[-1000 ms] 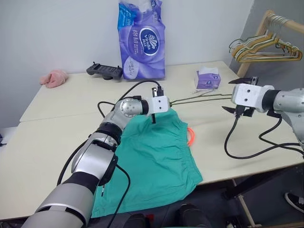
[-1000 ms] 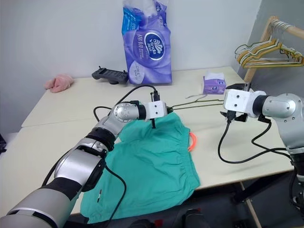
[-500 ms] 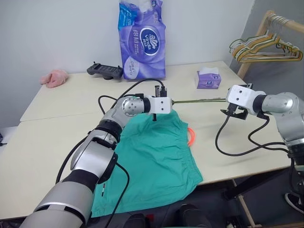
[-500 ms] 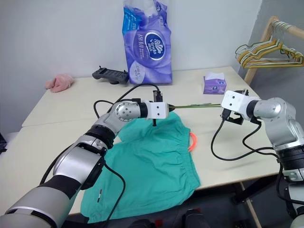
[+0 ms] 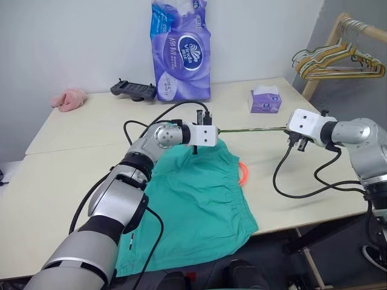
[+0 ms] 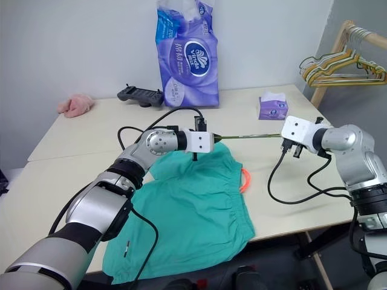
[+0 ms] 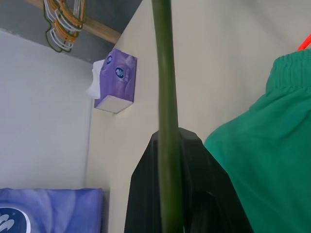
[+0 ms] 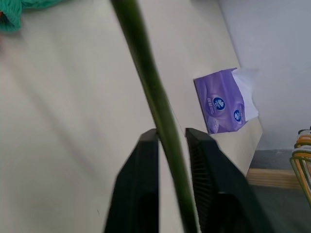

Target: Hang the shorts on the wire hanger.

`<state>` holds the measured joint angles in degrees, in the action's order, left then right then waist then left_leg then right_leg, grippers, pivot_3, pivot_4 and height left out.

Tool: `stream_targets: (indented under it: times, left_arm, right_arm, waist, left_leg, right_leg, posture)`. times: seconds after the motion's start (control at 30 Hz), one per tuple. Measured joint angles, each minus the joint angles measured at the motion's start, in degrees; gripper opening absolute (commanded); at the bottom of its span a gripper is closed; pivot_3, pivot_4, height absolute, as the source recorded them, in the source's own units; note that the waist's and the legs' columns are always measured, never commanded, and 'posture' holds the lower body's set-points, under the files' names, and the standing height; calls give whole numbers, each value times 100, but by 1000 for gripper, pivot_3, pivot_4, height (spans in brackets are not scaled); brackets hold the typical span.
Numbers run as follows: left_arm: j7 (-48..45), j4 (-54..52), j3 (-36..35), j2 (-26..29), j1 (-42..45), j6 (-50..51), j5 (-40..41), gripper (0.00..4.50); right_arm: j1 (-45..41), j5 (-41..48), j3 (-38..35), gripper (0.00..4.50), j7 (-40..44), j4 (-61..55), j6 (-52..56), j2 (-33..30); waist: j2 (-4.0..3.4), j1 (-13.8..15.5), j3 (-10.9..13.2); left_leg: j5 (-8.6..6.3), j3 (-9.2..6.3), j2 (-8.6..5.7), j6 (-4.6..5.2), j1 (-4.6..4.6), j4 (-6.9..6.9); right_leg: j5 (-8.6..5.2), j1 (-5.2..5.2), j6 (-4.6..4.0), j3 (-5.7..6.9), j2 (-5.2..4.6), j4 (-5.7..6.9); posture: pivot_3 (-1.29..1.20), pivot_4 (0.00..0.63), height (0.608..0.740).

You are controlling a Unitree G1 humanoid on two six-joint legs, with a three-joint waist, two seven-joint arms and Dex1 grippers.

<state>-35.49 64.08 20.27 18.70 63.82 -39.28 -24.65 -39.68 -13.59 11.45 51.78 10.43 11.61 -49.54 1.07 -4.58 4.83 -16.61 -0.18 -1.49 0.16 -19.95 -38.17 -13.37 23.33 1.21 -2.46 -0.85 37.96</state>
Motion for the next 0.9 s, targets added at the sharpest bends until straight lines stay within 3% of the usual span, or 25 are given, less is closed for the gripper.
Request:
stream_targets:
  times: [0.37,0.5,0.87,0.9]
  left_arm:
    - [-19,6,1,38,58,1,-18,0]
    - [-16,6,1,35,58,-3,-13,966]
    - [-20,7,2,24,57,-5,-14,4405]
    - [-19,6,2,21,49,1,-16,4458]
  right_arm:
    - [8,-48,70,40,24,0,-6,12]
    - [8,-51,70,0,24,0,-4,13]
    - [8,-51,69,0,4,0,4,12]
    - [16,-57,74,0,1,2,5,14]
  waist:
    - [1,1,-2]
    - [1,1,-2]
    - [1,1,-2]
    - [2,1,-2]
  left_leg:
    - [0,-3,-4,0,-2,-1]
    - [0,-3,-4,0,-2,-1]
    - [0,-3,-4,0,-2,-1]
    - [0,-3,-4,0,-2,-1]
  right_leg:
    - [0,0,1,2,-3,1]
    - [1,0,1,2,-3,0]
    - [1,0,1,2,-3,1]
    - [1,0,1,2,-3,0]
  posture:
    - [-73,0,740]
    - [-77,0,740]
    - [-81,0,740]
    - [-81,0,740]
